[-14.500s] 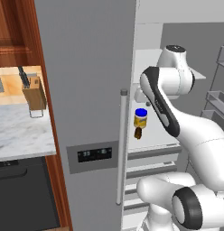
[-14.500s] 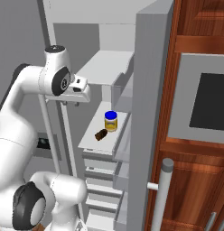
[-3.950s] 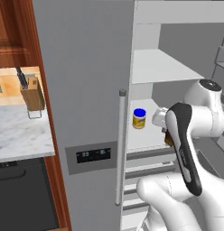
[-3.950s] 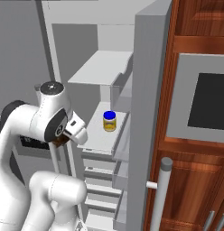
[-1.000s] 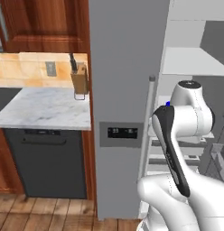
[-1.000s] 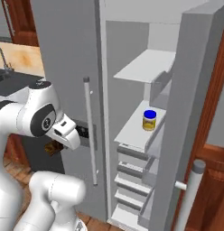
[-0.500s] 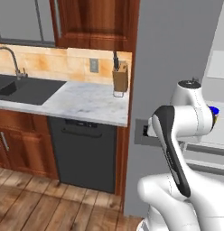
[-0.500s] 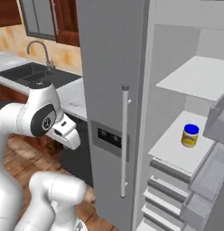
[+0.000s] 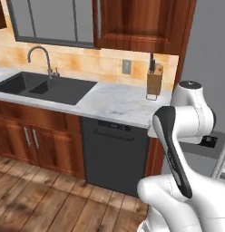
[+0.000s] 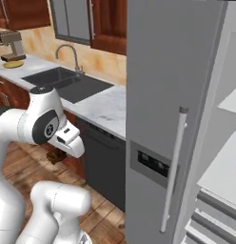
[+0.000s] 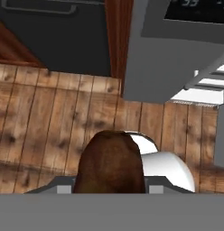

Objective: Pick sweet potato from the fridge and place it on the plate on the counter.

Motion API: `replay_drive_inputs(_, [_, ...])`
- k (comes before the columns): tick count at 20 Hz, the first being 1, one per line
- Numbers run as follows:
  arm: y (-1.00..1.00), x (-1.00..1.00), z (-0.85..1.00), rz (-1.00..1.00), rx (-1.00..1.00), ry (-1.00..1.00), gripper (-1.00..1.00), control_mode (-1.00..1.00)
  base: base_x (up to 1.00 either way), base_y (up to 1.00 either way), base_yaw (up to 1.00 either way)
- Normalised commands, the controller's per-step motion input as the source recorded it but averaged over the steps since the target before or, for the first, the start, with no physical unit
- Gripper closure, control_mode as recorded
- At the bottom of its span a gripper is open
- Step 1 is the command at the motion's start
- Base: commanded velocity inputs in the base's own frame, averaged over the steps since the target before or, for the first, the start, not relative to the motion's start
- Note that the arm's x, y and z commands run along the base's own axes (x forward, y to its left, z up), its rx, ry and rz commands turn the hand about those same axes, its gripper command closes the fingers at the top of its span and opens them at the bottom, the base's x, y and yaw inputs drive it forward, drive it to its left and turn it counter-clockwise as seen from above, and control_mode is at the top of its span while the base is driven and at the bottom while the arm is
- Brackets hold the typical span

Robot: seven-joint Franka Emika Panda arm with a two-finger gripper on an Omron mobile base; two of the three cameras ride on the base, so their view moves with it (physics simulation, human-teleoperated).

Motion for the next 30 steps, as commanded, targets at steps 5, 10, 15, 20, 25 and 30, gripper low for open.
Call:
replay_drive_inputs(5, [0.00,0.00,0.00,0.00,0.00,0.00,1.00,1.00,0.52,0.74,0.08])
replay_drive_inputs(10, [0.00,0.00,0.00,0.00,0.00,0.00,1.00,1.00,0.63,0.76,0.06])
replay_drive_inputs(15, [0.00,0.00,0.00,0.00,0.00,0.00,1.00,1.00,0.66,0.72,0.06])
replay_drive_inputs(20, [0.00,0.00,0.00,0.00,0.00,0.00,1.00,1.00,0.70,0.67,0.05])
replay_drive_inputs(25, [0.00,0.00,0.00,0.00,0.00,0.00,1.00,1.00,0.71,0.63,0.03])
replay_drive_inputs(30, [0.00,0.00,0.00,0.00,0.00,0.00,1.00,1.00,0.69,0.58,0.02])
